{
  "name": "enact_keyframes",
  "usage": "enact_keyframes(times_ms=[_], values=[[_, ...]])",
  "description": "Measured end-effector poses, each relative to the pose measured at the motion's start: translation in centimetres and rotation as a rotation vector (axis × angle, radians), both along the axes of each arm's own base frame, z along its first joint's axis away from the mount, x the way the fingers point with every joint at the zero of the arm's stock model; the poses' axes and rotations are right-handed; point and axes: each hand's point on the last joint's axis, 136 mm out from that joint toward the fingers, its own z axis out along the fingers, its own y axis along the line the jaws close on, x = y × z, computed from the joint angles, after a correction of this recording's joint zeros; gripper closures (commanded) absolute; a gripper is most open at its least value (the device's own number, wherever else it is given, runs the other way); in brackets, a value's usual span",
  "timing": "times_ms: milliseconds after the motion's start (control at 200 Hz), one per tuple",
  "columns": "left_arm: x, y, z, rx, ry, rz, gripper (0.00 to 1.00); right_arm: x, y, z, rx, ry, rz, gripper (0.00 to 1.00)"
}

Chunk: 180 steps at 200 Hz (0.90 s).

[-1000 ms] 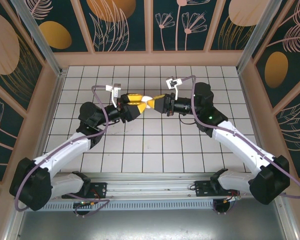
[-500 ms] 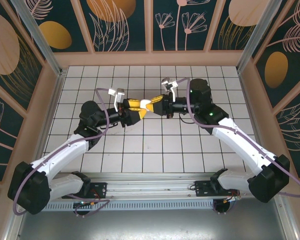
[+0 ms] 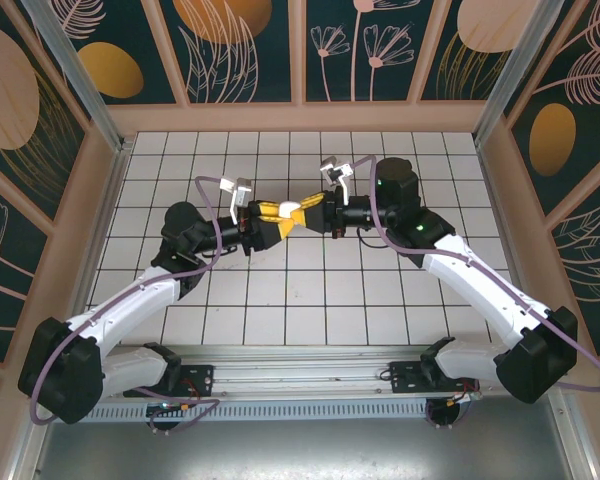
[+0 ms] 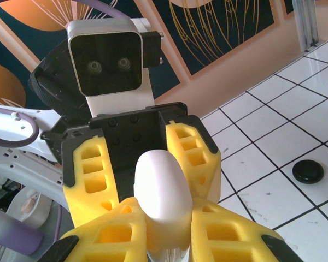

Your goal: Insert wireless bluetooth earbuds into charging case

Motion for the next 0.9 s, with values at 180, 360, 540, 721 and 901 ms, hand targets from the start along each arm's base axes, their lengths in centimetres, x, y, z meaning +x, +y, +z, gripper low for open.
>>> enact_keyframes(times_ms=[180, 360, 540, 721, 901], values=[[0.0, 0.1, -0.2, 0.003, 0.008, 0.011, 0.65, 0.0, 0.0, 0.0, 0.000, 0.000, 0.000, 0.93], [-0.1, 0.3, 0.0, 0.001, 0.002, 0.017, 0.83, 0.0, 0.0, 0.0, 0.003, -0.001, 0.000, 0.93], [0.0, 0.5, -0.1, 0.002, 0.000, 0.032, 1.00, 0.0, 0.0, 0.0, 0.010, 0.002, -0.002, 0.76], [0.4, 0.6, -0.3, 0.017, -0.026, 0.071, 1.00, 0.6, 0.2, 0.3, 0.016, 0.045, -0.034, 0.62], [0.1, 1.2, -1.1, 0.042, -0.103, 0.099, 1.00, 2.6, 1.0, 0.4, -0.001, 0.085, -0.081, 0.56]])
